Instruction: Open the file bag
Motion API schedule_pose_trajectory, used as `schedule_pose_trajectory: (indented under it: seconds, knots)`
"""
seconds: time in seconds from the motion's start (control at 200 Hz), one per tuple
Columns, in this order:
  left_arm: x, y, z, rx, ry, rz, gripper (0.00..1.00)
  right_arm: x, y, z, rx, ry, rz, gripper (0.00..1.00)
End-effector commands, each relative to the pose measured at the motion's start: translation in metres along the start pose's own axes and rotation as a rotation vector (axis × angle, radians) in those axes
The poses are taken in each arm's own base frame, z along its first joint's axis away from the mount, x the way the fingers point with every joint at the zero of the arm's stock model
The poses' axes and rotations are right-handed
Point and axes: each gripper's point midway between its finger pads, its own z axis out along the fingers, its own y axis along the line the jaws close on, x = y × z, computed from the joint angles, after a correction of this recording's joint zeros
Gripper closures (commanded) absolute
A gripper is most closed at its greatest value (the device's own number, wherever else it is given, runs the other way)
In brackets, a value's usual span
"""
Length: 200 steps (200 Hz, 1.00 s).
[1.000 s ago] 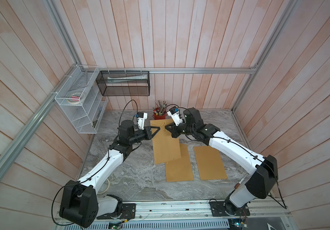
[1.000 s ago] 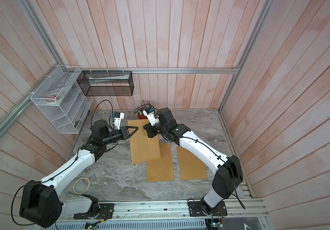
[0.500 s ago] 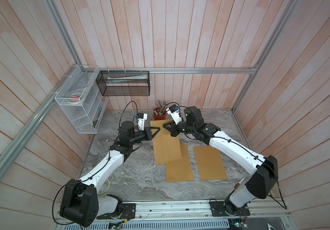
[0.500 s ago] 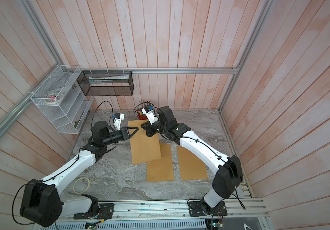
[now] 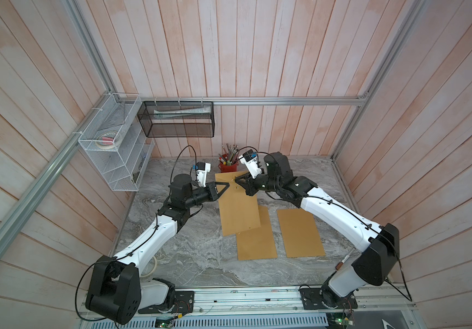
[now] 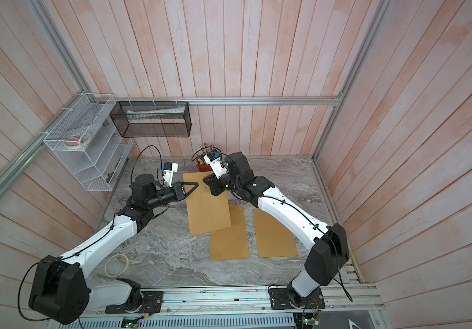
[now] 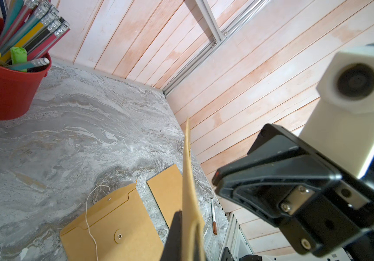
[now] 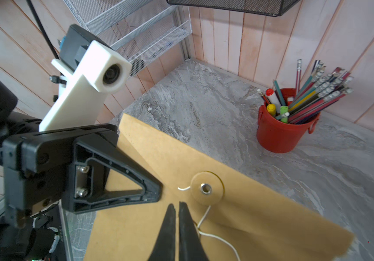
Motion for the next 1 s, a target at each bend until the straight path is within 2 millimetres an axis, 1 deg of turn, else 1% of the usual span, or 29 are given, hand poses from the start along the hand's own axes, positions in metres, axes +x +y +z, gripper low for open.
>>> schedule_pose_trajectory:
  seconds: [0.0,0.095,0.18,0.465,0.695,0.995]
  knots:
    - [-0.003,-0.007,-0.001,0.009,0.015,0.032,1.00,0.006,-0.015,-0.021,0.095,0.023,-0.039,0.88]
    - [-0.006,-0.010,-0.003,0.004,0.015,0.044,1.00,0.014,-0.026,-0.026,0.139,0.049,-0.045,0.86]
    - [-0.007,-0.012,-0.004,0.002,0.013,0.047,1.00,0.022,-0.028,-0.027,0.148,0.074,-0.053,0.84]
    - [-0.006,-0.013,-0.006,0.004,0.010,0.041,1.00,0.050,-0.036,-0.011,0.146,0.148,-0.027,0.83]
    - [-0.007,-0.014,-0.006,0.012,0.008,0.041,1.00,0.057,-0.041,-0.004,0.156,0.166,-0.016,0.84]
    - [-0.006,-0.017,-0.006,0.025,0.011,0.040,1.00,0.059,-0.045,0.004,0.168,0.175,-0.015,0.84]
